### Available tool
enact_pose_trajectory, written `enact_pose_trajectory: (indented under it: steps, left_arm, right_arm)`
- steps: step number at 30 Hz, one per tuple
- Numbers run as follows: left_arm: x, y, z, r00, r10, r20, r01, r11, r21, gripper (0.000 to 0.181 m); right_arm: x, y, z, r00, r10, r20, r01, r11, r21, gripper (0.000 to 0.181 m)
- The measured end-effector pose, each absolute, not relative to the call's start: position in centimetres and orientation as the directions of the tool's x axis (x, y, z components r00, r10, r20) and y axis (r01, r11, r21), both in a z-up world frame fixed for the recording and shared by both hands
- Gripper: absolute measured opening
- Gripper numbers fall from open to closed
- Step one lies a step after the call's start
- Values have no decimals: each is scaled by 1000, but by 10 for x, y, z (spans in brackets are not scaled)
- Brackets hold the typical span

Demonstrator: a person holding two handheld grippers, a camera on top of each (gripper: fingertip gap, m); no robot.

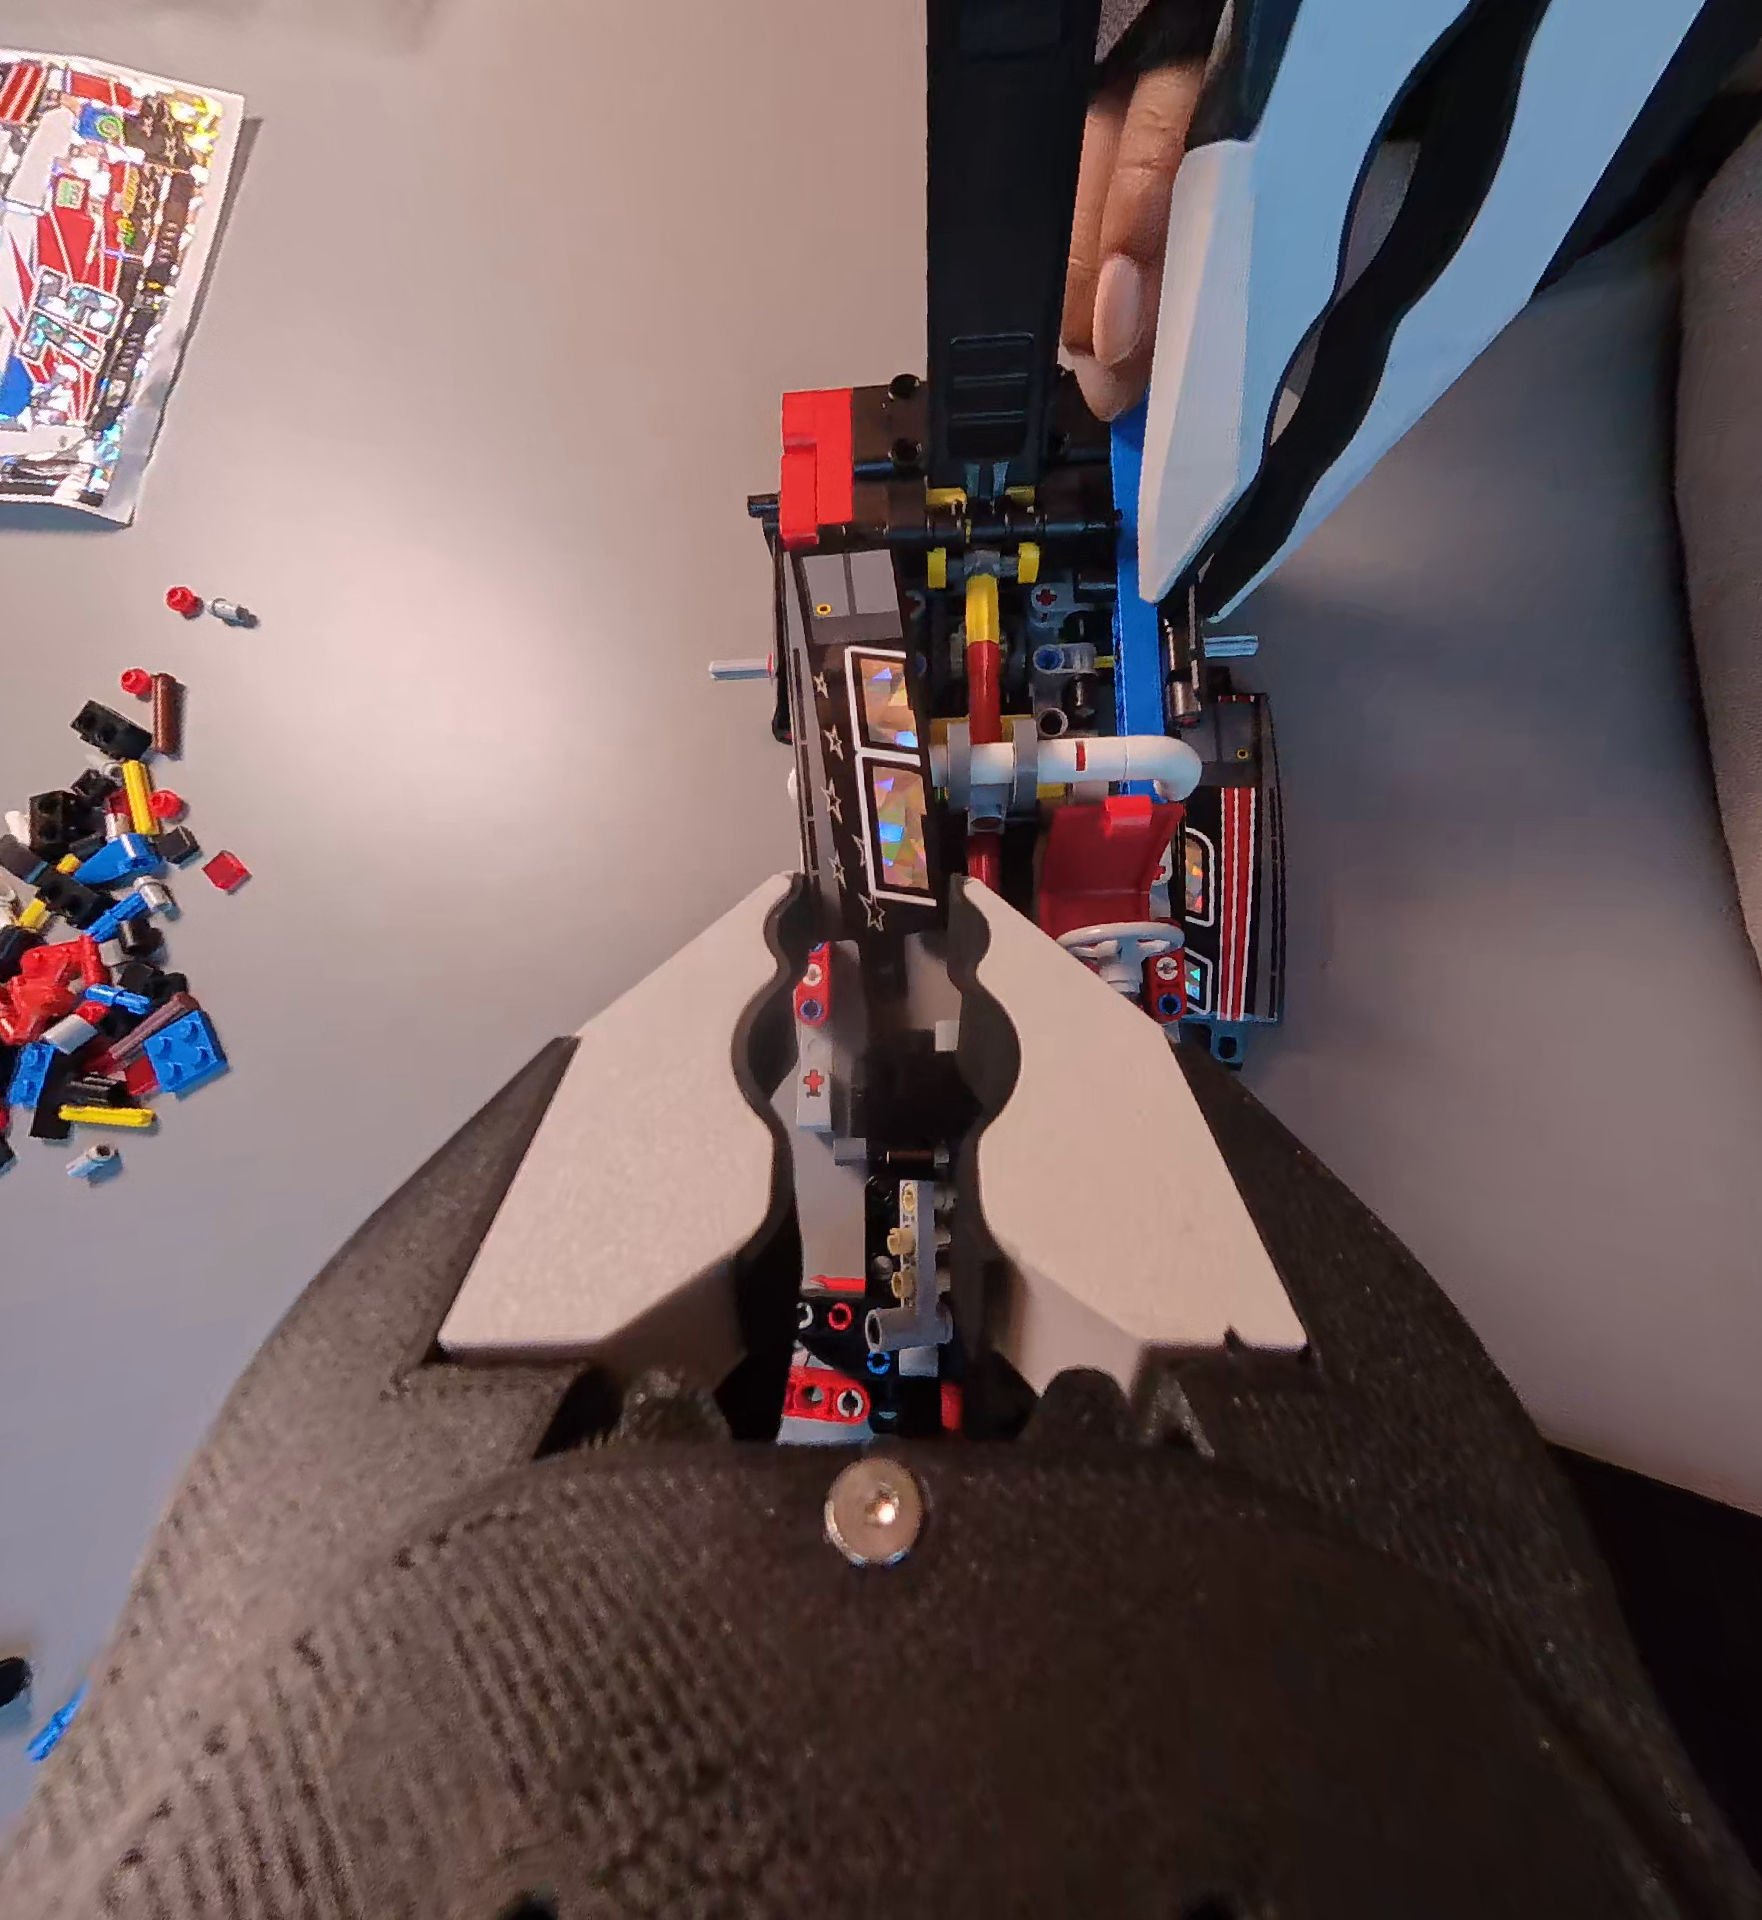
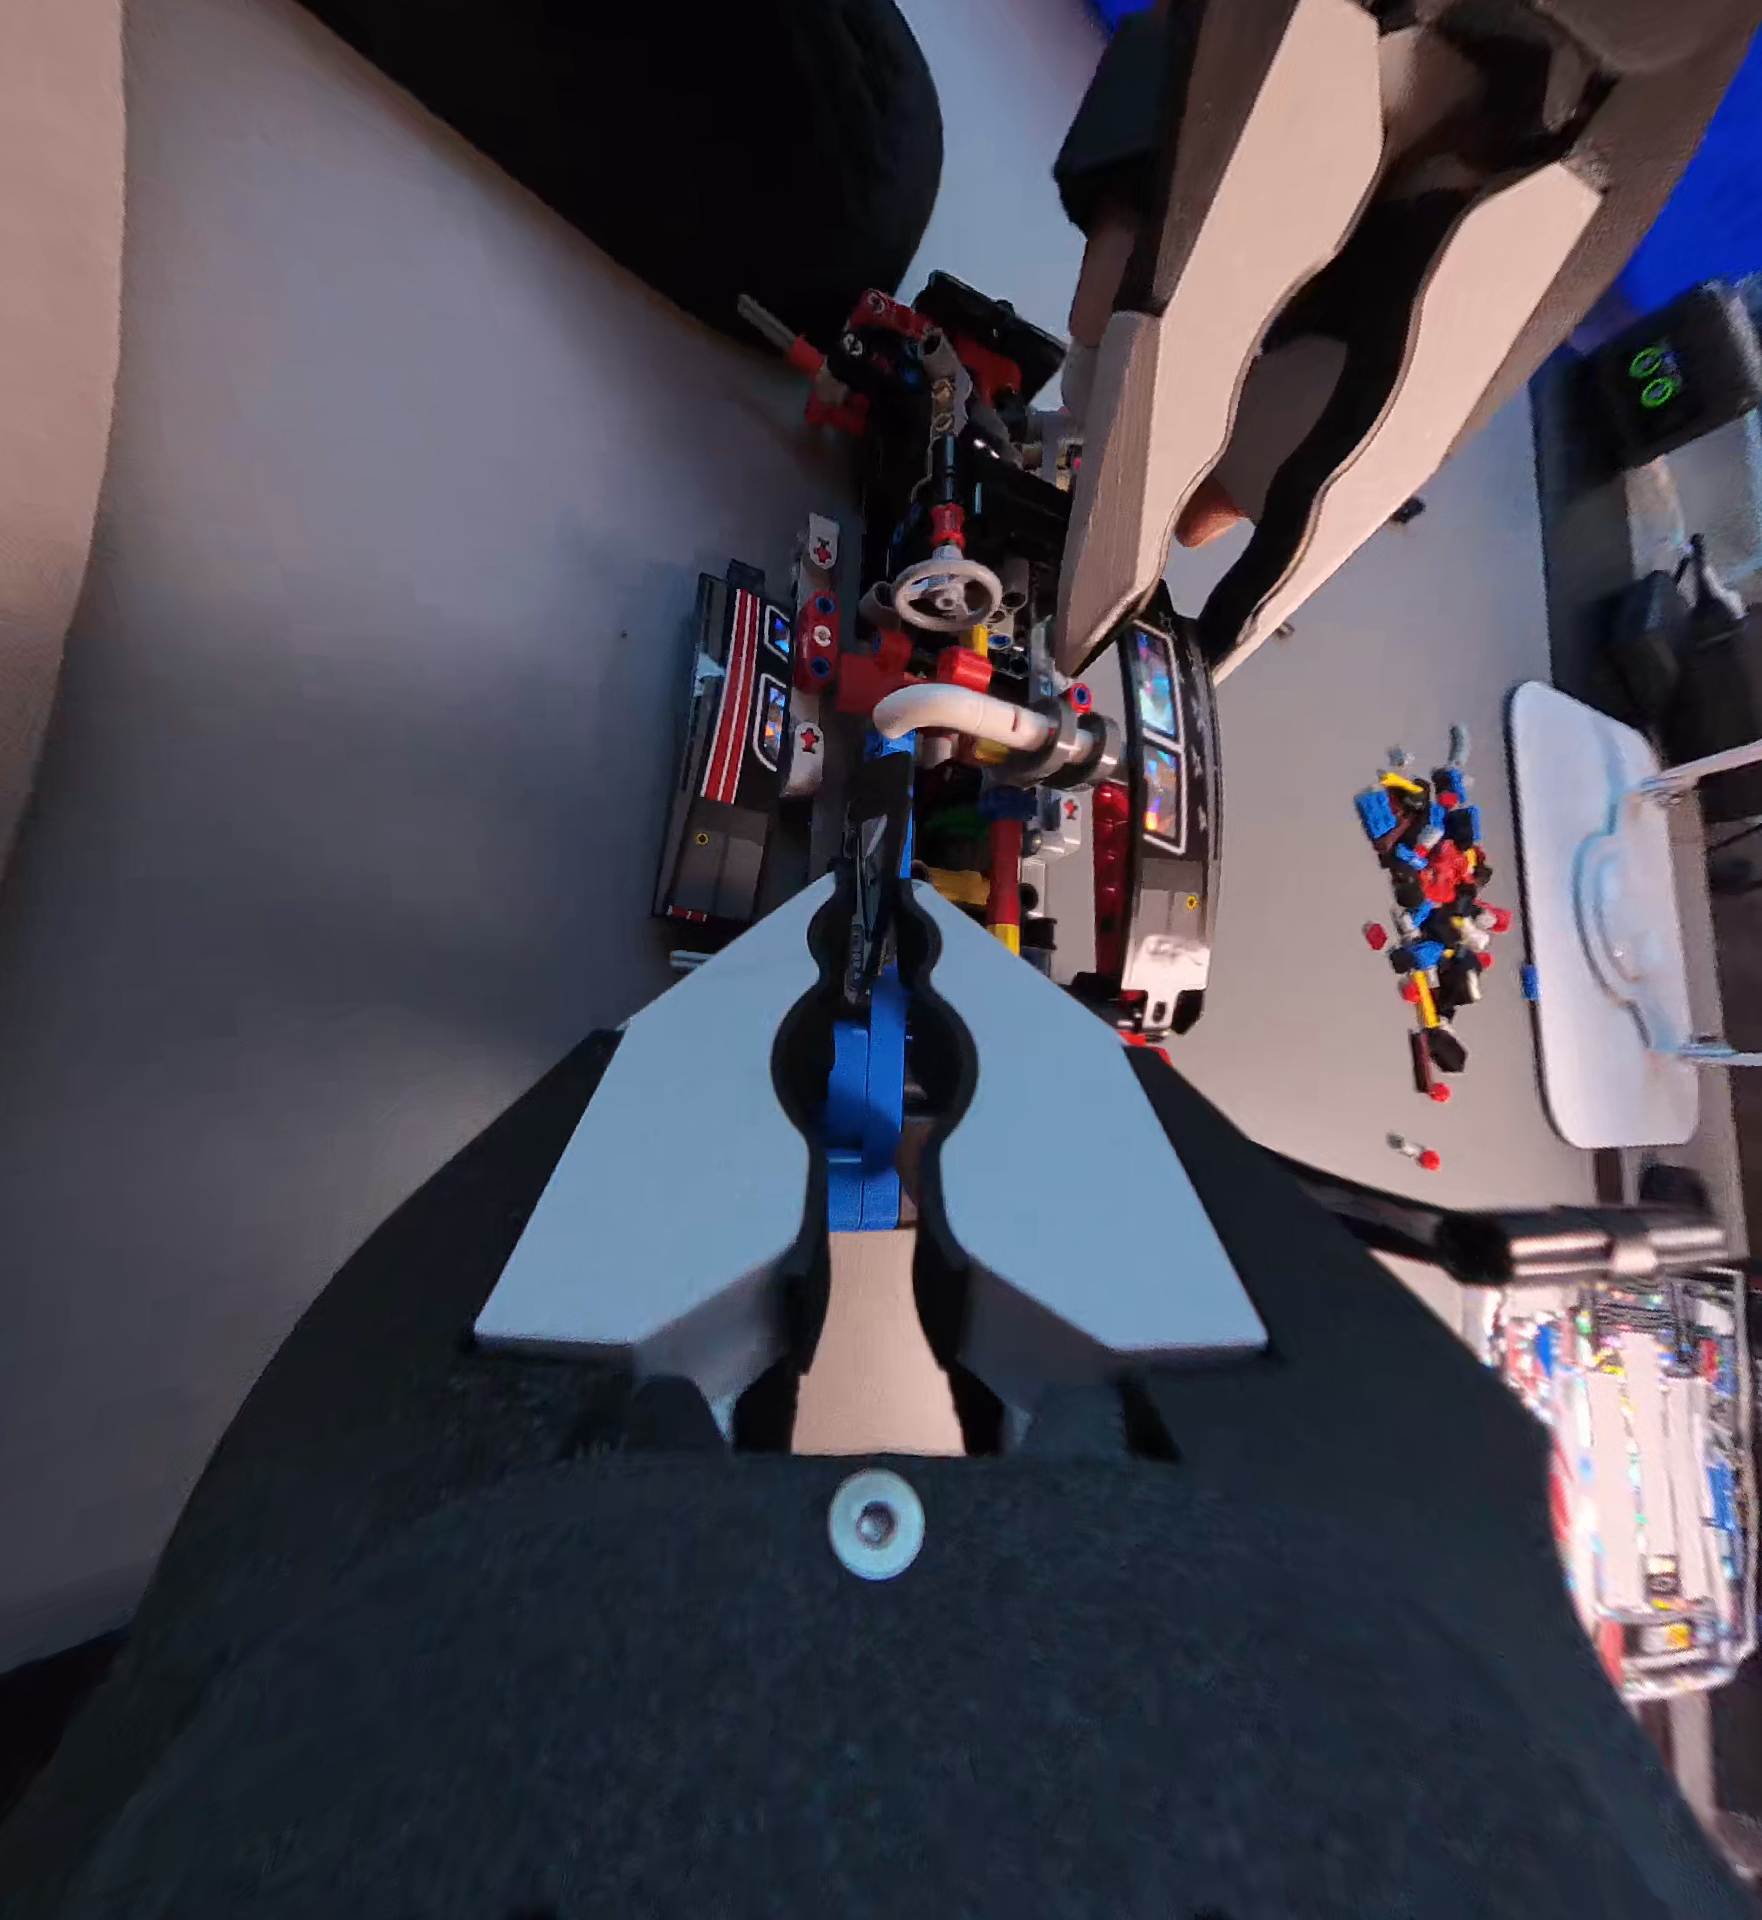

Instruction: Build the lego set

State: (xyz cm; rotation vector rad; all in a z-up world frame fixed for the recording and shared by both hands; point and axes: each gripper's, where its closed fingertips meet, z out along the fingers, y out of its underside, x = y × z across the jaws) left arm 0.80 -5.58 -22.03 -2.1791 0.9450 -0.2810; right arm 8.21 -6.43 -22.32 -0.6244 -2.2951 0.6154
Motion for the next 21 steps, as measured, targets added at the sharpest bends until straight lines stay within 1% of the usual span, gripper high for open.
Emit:
enact_pose_trajectory:
  steps: [2, 5, 10, 13, 14, 16, 18, 20, 21]
  left_arm:
    - [9, -56, -221, 703, -708, -74, -538, -460, -706, 24]
    - [9, -55, -222, 704, -707, -63, -536, -471, -701, 24]
    - [11, -53, -220, 715, -697, -62, -529, -481, -699, 24]
    - [10, -51, -221, 727, -683, -69, -528, -493, -691, 24]
    - [10, -50, -221, 735, -675, -69, -523, -499, -691, 24]
    - [8, -47, -222, 755, -652, -69, -507, -513, -692, 24]
    - [5, -45, -220, 772, -632, -70, -491, -522, -698, 24]
    - [5, -44, -217, 782, -620, -59, -466, -520, -716, 24]
    - [5, -44, -216, 784, -618, -58, -460, -516, -723, 24]
  right_arm:
    - [85, -64, -223, -659, 527, 537, 207, 813, -544, 5]
    - [90, -63, -223, -644, 412, 644, 92, 878, -470, 4]
    - [94, -57, -223, -592, 258, 764, -33, 939, -343, 5]
    - [94, -52, -223, -568, 227, 791, -67, 945, -319, 5]
    - [93, -49, -223, -563, 236, 792, -64, 943, -327, 5]
    - [92, -42, -221, -553, 329, 765, -12, 915, -402, 7]
    - [96, -36, -217, -557, 448, 700, 73, 865, -496, 25]
    - [101, -29, -215, -541, 543, 642, 157, 816, -557, 26]
    - [103, -23, -216, -527, 567, 633, 196, 806, -559, 26]
